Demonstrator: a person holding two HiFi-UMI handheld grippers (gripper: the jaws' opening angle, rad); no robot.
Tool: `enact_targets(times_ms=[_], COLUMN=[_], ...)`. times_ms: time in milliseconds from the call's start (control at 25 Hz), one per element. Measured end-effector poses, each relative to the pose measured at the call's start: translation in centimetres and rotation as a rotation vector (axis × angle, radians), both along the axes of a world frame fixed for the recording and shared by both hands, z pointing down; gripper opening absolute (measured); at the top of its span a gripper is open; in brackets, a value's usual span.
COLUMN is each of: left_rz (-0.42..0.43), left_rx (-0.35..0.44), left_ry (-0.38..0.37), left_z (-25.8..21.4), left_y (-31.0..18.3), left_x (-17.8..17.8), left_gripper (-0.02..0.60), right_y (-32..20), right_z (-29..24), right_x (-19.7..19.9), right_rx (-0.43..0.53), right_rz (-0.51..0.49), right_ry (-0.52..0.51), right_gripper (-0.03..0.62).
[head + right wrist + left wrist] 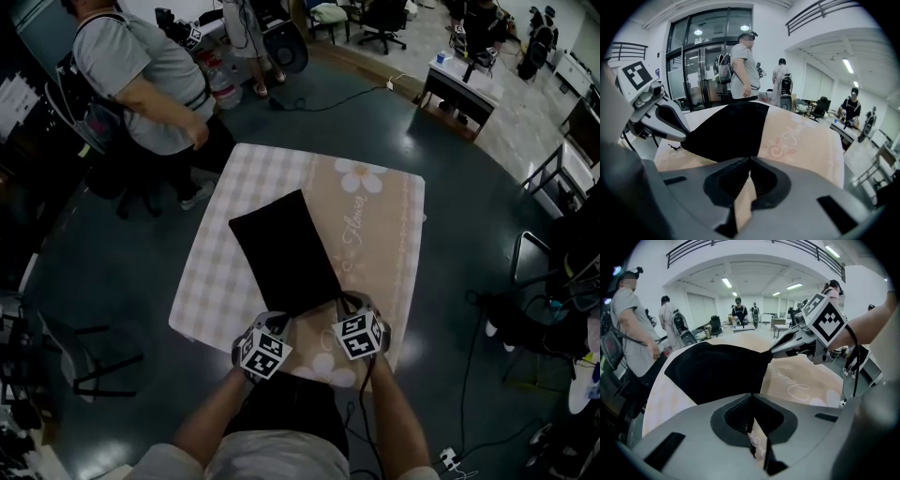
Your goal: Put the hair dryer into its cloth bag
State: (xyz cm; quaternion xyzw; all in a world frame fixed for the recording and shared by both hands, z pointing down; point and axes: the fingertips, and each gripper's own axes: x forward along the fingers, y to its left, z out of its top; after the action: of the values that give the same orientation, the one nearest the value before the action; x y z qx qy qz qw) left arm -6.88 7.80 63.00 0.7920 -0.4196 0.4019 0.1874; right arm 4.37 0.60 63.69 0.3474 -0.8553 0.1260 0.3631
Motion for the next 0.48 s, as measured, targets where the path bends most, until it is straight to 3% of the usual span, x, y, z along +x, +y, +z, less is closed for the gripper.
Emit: enact_targets(times_ms=[200, 280, 480], left_rz=[-0.066, -0.073, -0.139], left_rx=[0.049, 0.057, 0.085], left_ry=[0.017, 0.038, 0.103], left_z=[-0.3, -0.4, -1.1], left_y=[0.0, 0.3, 1.1], left_x=[-0.5, -0.4, -1.4], left_gripper=[0.015, 0.015, 0.017], right_y=[0.6, 1.0, 2.7], right_z=[-0.3, -0.5, -2.3], right_x=[0.2, 0.4, 0.6], right_rx=[0.009, 0.014, 0.045], right_rz=[0.021, 0.049, 0.13], right_ry=[-0.02, -0.034, -0.079], right_gripper=[0.032, 0.072, 0.072])
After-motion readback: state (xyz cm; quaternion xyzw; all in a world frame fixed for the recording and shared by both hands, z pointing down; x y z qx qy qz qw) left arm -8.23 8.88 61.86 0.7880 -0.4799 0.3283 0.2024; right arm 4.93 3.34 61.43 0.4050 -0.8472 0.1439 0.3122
